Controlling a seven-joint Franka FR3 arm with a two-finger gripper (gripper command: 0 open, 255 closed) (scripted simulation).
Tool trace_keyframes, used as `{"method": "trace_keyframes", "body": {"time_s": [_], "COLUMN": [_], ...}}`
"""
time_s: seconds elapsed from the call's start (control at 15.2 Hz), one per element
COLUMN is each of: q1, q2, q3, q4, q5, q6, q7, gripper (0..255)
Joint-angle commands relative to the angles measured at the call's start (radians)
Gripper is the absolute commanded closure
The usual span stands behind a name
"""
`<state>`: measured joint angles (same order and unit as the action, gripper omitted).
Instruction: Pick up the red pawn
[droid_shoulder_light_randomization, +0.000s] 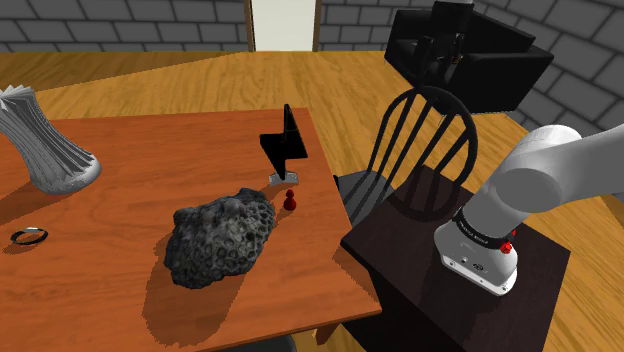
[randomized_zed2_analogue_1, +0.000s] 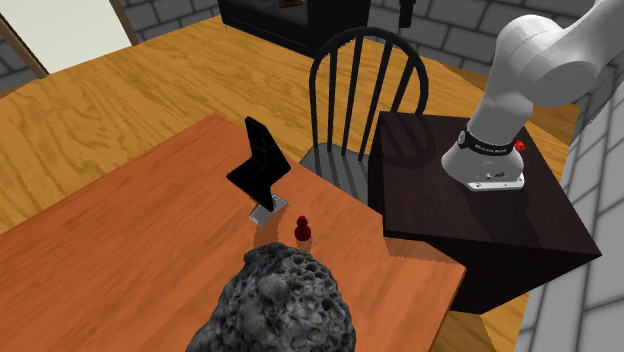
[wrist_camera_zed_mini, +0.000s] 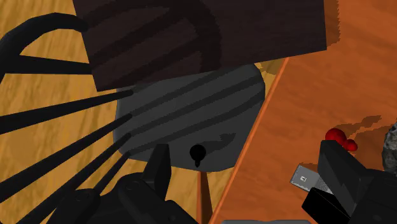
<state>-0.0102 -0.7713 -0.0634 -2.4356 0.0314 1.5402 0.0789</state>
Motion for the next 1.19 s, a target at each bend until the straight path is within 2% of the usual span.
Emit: {"method": "trace_keyframes", "body": {"time_s": [0.0,0.53,1.12], "q1": [0.000,0.055,0.120], "q2": [0.000,0.108,0.357], "q3": [0.000,0.097,0.208], "q4": [0.000,-0.134,-0.172], "q5": [0.000,0.098,0.193], "q6": [0.000,0.271,0.597], "q7": [0.000,0.099,0.193], "gripper": [0,0,0]}}
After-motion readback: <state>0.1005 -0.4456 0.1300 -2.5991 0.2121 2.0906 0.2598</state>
